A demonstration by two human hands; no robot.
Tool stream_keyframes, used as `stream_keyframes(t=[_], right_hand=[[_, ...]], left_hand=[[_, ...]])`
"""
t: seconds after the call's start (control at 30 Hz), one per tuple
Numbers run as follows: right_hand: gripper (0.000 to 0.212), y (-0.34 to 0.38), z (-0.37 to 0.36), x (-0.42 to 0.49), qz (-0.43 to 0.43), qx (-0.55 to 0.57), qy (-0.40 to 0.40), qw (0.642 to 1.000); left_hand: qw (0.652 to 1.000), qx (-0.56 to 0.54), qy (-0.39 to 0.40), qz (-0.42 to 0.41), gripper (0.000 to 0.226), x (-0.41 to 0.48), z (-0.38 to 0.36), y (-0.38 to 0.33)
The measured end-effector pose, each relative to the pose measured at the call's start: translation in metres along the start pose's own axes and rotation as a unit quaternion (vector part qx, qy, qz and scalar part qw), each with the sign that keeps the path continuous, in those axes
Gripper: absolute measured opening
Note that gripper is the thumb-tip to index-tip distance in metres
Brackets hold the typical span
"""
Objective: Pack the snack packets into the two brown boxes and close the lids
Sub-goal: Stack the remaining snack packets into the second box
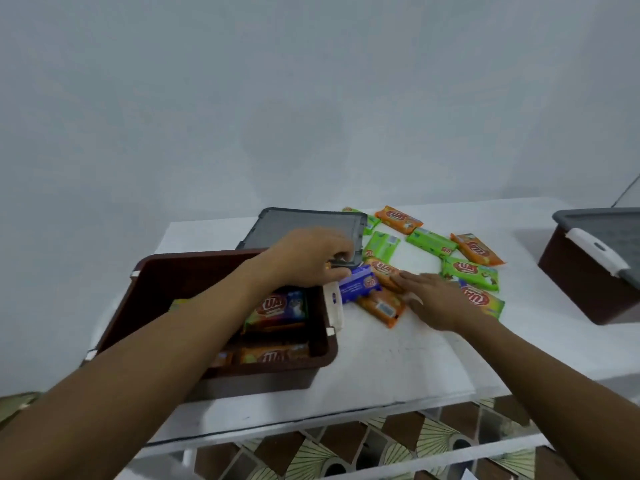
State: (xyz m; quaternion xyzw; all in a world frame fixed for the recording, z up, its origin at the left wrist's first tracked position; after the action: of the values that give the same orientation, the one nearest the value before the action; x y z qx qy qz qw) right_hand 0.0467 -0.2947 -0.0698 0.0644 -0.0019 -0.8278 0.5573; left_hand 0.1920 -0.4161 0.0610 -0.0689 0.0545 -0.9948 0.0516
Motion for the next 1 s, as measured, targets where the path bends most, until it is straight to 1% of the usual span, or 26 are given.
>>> stream_keyframes(t=[0.03, 0.1, 0.2, 0.27, 0.33, 0.4, 0.43, 0.5, 0.57, 0.6, 0.63, 0.67, 0.7, 0.73, 0.77, 0.83, 0.87, 0.9, 0.93, 1.0], right_hand=[[0.052, -0.017, -0.007, -0.010, -0.016, -0.019, 0.004, 1.000], [0.045, -0.034, 0.000, -0.017, -0.029, -0.039, -0.035, 0.998], [0.026, -0.042, 0.012, -0.018, -0.015, -0.053, -0.069, 0.996], [0.024, -0.049, 0.010, -0.017, -0.028, -0.040, -0.062, 0.997], [0.032, -0.058, 0.010, -0.018, -0.050, 0.012, -0.074, 0.996], [0.046, -0.068, 0.014, -0.020, -0.064, 0.091, -0.102, 0.989], [0.053, -0.073, 0.016, -0.021, -0.066, 0.132, -0.113, 0.983], [0.066, -0.083, 0.022, -0.023, -0.076, 0.204, -0.134, 0.967], [0.070, -0.096, 0.029, -0.027, -0.088, 0.233, -0.150, 0.957], [0.067, -0.102, 0.032, -0.028, -0.091, 0.235, -0.152, 0.956], [0.061, -0.111, 0.033, -0.028, -0.101, 0.242, -0.145, 0.954], [0.054, -0.120, 0.033, -0.029, -0.115, 0.256, -0.135, 0.950], [0.050, -0.128, 0.032, -0.031, -0.136, 0.273, -0.124, 0.944], [0.047, -0.135, 0.031, -0.033, -0.156, 0.291, -0.115, 0.937], [0.044, -0.141, 0.028, -0.035, -0.176, 0.309, -0.107, 0.929], [0.033, -0.146, 0.024, -0.036, -0.195, 0.350, -0.101, 0.911], [0.029, -0.147, 0.021, -0.036, -0.198, 0.390, -0.099, 0.894], [0.027, -0.145, 0.019, -0.037, -0.201, 0.446, -0.095, 0.867], [0.026, -0.142, 0.016, -0.038, -0.204, 0.510, -0.087, 0.831], [0.028, -0.128, 0.018, -0.040, -0.195, 0.609, -0.065, 0.766]], left_hand=[[1.000, 0.007, 0.014, -0.009, 0.018, 0.013, -0.008, -0.015], [0.997, 0.036, 0.057, -0.028, 0.020, 0.034, -0.029, -0.041], [0.981, 0.128, 0.143, -0.037, 0.033, 0.059, -0.074, -0.066], [0.966, 0.185, 0.176, -0.034, 0.039, 0.070, -0.100, -0.072], [0.954, 0.227, 0.194, -0.029, 0.052, 0.077, -0.119, -0.070], [0.941, 0.266, 0.209, -0.035, 0.070, 0.081, -0.135, -0.069], [0.936, 0.277, 0.212, -0.041, 0.073, 0.083, -0.140, -0.071], [0.932, 0.282, 0.220, -0.055, 0.068, 0.086, -0.149, -0.075], [0.935, 0.259, 0.236, -0.053, 0.061, 0.090, -0.149, -0.077], [0.944, 0.218, 0.244, -0.036, 0.059, 0.092, -0.145, -0.076], [0.956, 0.149, 0.251, 0.000, 0.059, 0.095, -0.138, -0.075], [0.966, 0.054, 0.250, 0.047, 0.060, 0.099, -0.131, -0.072], [0.965, -0.057, 0.238, 0.094, 0.060, 0.102, -0.120, -0.070], [0.953, -0.169, 0.214, 0.132, 0.060, 0.105, -0.108, -0.069], [0.933, -0.268, 0.180, 0.161, 0.059, 0.107, -0.094, -0.068], [0.872, -0.425, 0.123, 0.208, 0.054, 0.107, -0.071, -0.062], [0.840, -0.481, 0.112, 0.226, 0.052, 0.105, -0.065, -0.059], [0.818, -0.512, 0.105, 0.238, 0.051, 0.104, -0.059, -0.056], [0.808, -0.526, 0.104, 0.244, 0.049, 0.102, -0.055, -0.053], [0.802, -0.535, 0.105, 0.244, 0.043, 0.097, -0.048, -0.045]])
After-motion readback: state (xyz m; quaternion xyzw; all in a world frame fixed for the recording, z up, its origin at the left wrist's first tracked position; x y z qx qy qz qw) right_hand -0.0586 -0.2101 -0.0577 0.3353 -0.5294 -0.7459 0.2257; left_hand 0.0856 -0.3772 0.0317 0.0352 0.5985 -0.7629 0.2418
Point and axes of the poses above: each hand's wrist, its own x-axis towards the middle knuckle, its own z-axis out of the back of the hand, y = z × x, the point moved 10 cm from there along x, towards the middle knuckle, and after that the axes turned 8 degrees about z, right-handed, at the moved point
